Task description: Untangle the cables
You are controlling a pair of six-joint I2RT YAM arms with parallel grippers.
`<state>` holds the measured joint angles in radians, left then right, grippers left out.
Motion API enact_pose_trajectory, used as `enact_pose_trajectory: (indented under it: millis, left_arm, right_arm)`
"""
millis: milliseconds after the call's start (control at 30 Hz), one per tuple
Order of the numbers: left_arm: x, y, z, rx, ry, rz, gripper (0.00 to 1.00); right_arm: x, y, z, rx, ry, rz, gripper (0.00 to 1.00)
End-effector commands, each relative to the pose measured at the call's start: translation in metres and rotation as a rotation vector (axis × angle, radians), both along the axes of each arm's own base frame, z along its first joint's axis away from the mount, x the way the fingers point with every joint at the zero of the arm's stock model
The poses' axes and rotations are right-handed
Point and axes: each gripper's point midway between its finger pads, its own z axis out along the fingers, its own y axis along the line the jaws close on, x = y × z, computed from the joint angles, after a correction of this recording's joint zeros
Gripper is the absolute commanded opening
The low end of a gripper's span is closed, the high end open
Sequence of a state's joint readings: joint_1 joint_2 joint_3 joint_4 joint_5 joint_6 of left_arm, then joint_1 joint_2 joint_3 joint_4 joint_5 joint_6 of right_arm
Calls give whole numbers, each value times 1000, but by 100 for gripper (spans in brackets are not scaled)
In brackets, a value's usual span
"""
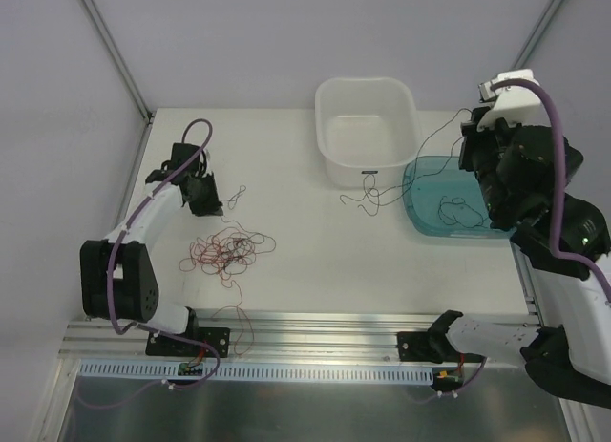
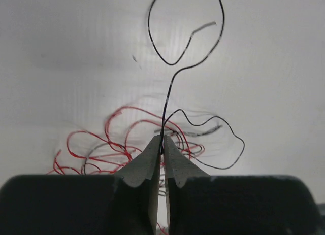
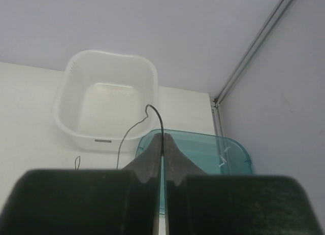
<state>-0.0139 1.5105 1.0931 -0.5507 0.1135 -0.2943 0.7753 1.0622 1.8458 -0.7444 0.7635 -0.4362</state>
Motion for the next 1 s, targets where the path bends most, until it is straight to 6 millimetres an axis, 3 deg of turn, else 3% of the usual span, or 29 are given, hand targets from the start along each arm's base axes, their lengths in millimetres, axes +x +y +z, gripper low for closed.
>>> enact_pose_trajectory:
  millis: [0, 100, 233, 267, 433, 467, 533, 567, 633, 667, 700, 767, 900, 967]
  left_arm:
    - [-36, -27, -3, -56, 16, -122, 5]
    - [-49, -29, -3, -46, -20, -158, 5]
    - [-52, -31, -3, -57, -76, -171, 4]
    - [-52, -33, -3, -62, -74, -177, 4]
    - [-50, -31, 3, -51, -99, -179, 4]
    - [-50, -31, 4, -51, -101, -179, 4]
    - [-50, -33, 4, -63, -102, -182, 4]
    - [-51, -34, 5, -69, -102, -186, 3]
    - [-52, -37, 5, -87, -100, -193, 3]
    - [-51, -38, 6, -91, -103, -195, 3]
    - [-51, -39, 6, -92, -103, -196, 3]
    - [-51, -39, 7, -95, -106, -198, 3]
    - [-51, -41, 8, -104, -112, -204, 2]
    - [-52, -42, 7, -111, -109, -209, 2]
  right_arm:
    - [16, 4, 14, 86, -54, 14, 1]
    - [31, -3, 7, 114, -31, -24, 1]
    - [49, -13, -6, 175, 4, -57, 1]
    - [53, -24, -9, 189, 7, -92, 1]
    - [83, -37, -50, 280, 89, -125, 1]
    - [93, -51, -67, 294, 111, -169, 1]
    - [104, -56, -85, 356, 140, -174, 1]
    - [112, -68, -106, 375, 165, -200, 1]
    - [119, -76, -124, 420, 181, -224, 1]
    - [123, -89, -129, 440, 166, -255, 1]
    - [125, -95, -154, 453, 210, -281, 1]
    - [129, -108, -173, 516, 218, -326, 0]
    - [125, -122, -241, 609, 350, -432, 1]
    - [113, -127, -275, 665, 432, -515, 1]
